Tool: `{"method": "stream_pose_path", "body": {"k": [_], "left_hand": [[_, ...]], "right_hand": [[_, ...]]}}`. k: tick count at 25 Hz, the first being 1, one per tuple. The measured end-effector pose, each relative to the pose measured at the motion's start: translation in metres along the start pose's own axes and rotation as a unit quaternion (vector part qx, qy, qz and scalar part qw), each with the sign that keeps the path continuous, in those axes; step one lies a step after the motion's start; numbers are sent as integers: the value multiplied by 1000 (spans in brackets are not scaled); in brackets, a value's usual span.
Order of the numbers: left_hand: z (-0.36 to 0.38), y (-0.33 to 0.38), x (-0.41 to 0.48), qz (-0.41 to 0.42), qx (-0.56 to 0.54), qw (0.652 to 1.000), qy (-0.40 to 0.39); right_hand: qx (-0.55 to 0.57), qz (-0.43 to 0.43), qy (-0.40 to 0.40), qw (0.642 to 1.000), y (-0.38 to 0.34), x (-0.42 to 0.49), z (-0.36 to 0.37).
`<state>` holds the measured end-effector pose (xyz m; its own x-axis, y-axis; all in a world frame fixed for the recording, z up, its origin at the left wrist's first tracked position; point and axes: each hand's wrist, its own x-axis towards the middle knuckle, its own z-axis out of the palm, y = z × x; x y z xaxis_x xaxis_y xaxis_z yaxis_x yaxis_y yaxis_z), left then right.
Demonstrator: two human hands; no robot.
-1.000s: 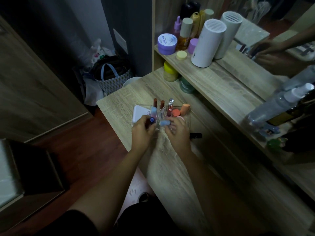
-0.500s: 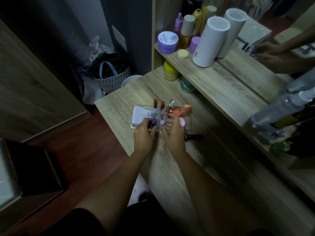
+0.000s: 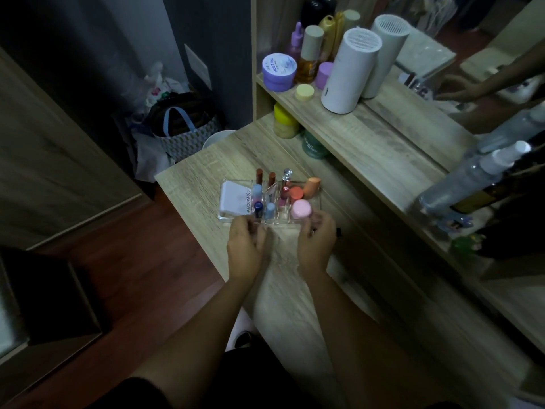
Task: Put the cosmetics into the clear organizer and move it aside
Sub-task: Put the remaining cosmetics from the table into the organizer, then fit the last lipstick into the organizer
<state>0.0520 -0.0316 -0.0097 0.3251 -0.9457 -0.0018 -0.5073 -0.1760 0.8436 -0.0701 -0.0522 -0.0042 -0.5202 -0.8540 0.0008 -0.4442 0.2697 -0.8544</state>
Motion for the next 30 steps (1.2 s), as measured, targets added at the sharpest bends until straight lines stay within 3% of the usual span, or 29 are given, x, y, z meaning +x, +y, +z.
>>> {"method": "stream_pose_path", "body": {"k": [2, 3, 6, 9, 11, 15, 19, 25, 30], "left_hand": [[5, -6, -19, 39, 38, 997, -56], [8, -10, -27, 68, 85, 990, -86], [15, -19, -40, 94, 232, 957, -145], [17, -29, -41, 52, 292, 936, -189], [16, -33, -41, 58, 323, 921, -211], [18, -37, -40, 69, 336, 915, -210], [20, -40, -40, 71, 327, 919, -207], [20, -42, -39, 67, 319, 921, -212], [20, -46, -37, 71, 317, 921, -216]], "right_hand": [[-17, 98, 110, 989, 9, 4, -8], [-22, 168, 122, 978, 12, 7, -12], [-60, 287, 56, 954, 22, 15, -14], [-101, 253, 16, 962, 28, 21, -13], [-80, 232, 30, 969, 31, 20, -13], [76, 169, 72, 980, 34, 6, -15], [195, 133, 9, 972, 29, 6, -17], [194, 76, -87, 974, 14, 16, -11], [150, 30, -81, 985, 5, 18, 1]]}}
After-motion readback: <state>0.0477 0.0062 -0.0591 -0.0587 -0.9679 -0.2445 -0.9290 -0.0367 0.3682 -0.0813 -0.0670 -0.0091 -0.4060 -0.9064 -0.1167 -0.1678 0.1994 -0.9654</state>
